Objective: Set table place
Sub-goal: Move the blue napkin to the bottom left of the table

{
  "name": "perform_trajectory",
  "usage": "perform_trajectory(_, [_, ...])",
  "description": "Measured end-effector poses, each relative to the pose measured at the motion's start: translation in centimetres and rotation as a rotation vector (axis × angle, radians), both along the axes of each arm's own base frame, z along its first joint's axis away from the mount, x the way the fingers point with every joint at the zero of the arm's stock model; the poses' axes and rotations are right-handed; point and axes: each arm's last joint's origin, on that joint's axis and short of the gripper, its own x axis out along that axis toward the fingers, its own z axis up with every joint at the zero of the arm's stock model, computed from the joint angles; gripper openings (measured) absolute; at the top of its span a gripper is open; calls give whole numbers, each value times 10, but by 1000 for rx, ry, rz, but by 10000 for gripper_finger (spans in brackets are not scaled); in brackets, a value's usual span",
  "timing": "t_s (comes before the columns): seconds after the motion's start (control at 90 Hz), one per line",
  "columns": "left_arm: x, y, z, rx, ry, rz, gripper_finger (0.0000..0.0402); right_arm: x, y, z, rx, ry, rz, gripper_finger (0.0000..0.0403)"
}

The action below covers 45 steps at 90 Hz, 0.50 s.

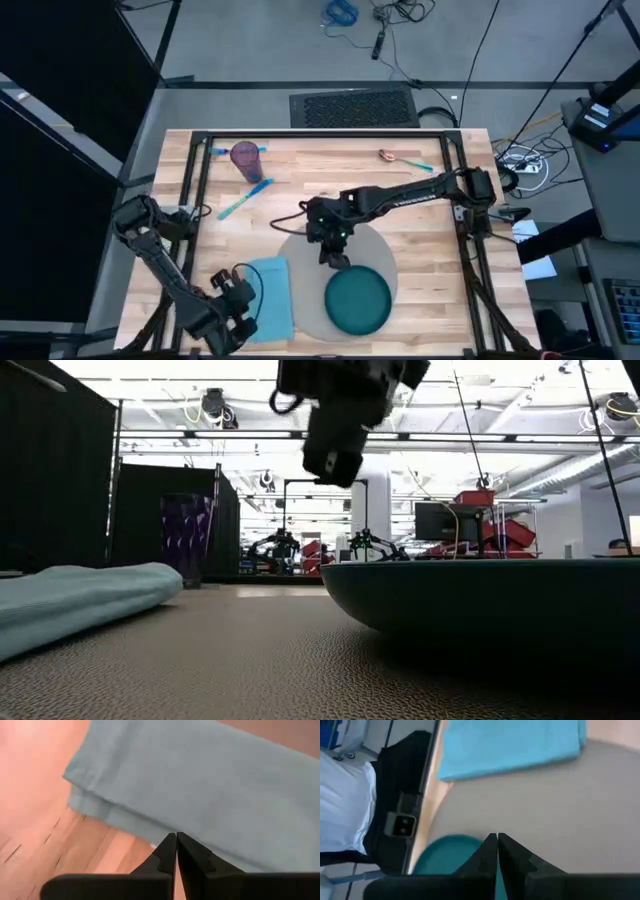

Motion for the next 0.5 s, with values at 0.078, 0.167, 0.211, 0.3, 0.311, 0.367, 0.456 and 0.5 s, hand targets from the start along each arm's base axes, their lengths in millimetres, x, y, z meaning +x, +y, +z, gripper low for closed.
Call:
perform_trajectory(0.078, [-7, -3, 1, 28, -27, -21, 0, 2, 9, 2, -9, -8, -50, 0])
perform_trajectory(0.167, [-8, -4, 1, 36, -27, -33, 0, 3, 21, 4, -7, -29, -82, 0])
perform_trajectory(0.211, [-8, -3, 1, 39, -31, -33, 0, 5, 27, 6, -15, -50, -106, 0])
perform_trajectory(0.3, [-7, -3, 1, 54, -32, -51, 0, 6, 40, 8, -24, -86, -144, 0])
perform_trajectory(0.311, [-7, -3, 1, 55, -32, -52, 0, 6, 42, 9, -24, -91, -146, 0])
perform_trajectory(0.367, [-5, -1, 1, 55, -30, -45, 0, 6, 50, 10, -39, -114, -174, 0])
perform_trajectory(0.456, [2, 3, 0, 13, -4, 25, 0, 5, 59, 10, -69, -122, -242, 0])
perform_trajectory(0.5, [7, 6, 0, -9, 16, 54, 0, 4, 63, 10, -83, -118, -282, 0])
